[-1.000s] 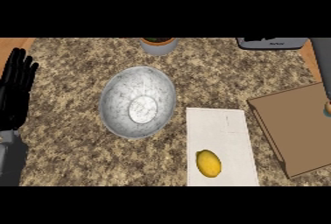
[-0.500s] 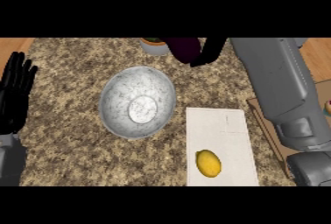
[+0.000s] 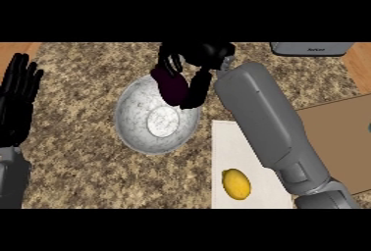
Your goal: Pick the eggplant from the placemat and place it in the bowl
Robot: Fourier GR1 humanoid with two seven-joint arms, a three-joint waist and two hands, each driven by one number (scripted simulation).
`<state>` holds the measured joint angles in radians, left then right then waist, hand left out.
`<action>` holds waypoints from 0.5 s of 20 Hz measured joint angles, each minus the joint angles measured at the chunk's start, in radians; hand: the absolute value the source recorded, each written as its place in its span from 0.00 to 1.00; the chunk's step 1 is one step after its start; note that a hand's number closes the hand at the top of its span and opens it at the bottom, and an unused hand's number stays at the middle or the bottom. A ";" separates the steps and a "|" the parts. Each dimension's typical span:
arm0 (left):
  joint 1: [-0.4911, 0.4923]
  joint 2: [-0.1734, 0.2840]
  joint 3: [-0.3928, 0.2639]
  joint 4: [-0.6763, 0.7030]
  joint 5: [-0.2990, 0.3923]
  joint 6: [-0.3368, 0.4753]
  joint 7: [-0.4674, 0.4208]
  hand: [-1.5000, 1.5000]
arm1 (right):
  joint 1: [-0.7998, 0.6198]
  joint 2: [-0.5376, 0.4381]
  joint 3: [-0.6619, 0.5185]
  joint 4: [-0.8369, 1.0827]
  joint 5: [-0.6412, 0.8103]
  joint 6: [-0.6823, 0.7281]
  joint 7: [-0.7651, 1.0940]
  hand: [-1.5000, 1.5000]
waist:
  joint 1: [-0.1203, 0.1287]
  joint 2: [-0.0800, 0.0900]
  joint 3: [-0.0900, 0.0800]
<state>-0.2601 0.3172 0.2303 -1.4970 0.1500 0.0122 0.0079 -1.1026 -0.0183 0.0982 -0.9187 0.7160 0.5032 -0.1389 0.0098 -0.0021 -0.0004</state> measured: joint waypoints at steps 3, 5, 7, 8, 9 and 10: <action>-0.012 -0.002 -0.007 -0.010 -0.006 0.005 0.015 0.50 | 0.045 0.009 0.087 0.021 0.009 -0.090 0.035 1.00 | 0.005 0.002 0.000; -0.022 0.000 -0.005 -0.004 -0.003 0.001 0.015 0.50 | 0.057 0.013 0.114 0.058 -0.010 -0.144 0.074 0.00 | 0.009 0.004 0.000; -0.027 -0.010 -0.016 0.011 -0.011 -0.001 0.000 0.50 | 0.074 0.015 0.155 0.103 -0.057 -0.205 0.103 0.00 | 0.019 0.007 0.000; -0.036 -0.017 -0.022 0.023 -0.015 0.000 -0.009 0.50 | 0.076 0.015 0.181 0.127 -0.094 -0.235 0.117 0.00 | 0.026 0.009 0.000; -0.040 -0.012 -0.019 0.026 -0.014 -0.005 -0.010 0.50 | 0.074 0.016 0.191 0.149 -0.129 -0.246 0.121 0.00 | 0.029 0.010 0.000; -0.043 -0.011 -0.016 0.039 -0.012 -0.009 -0.018 0.50 | 0.080 0.017 0.208 0.160 -0.168 -0.259 0.128 0.00 | 0.030 0.010 0.000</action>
<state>-0.3027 0.3062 0.2142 -1.4579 0.1376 0.0031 -0.0101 -1.0231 -0.0016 0.3061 -0.7589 0.5480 0.2447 -0.0105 0.0396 0.0076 -0.0005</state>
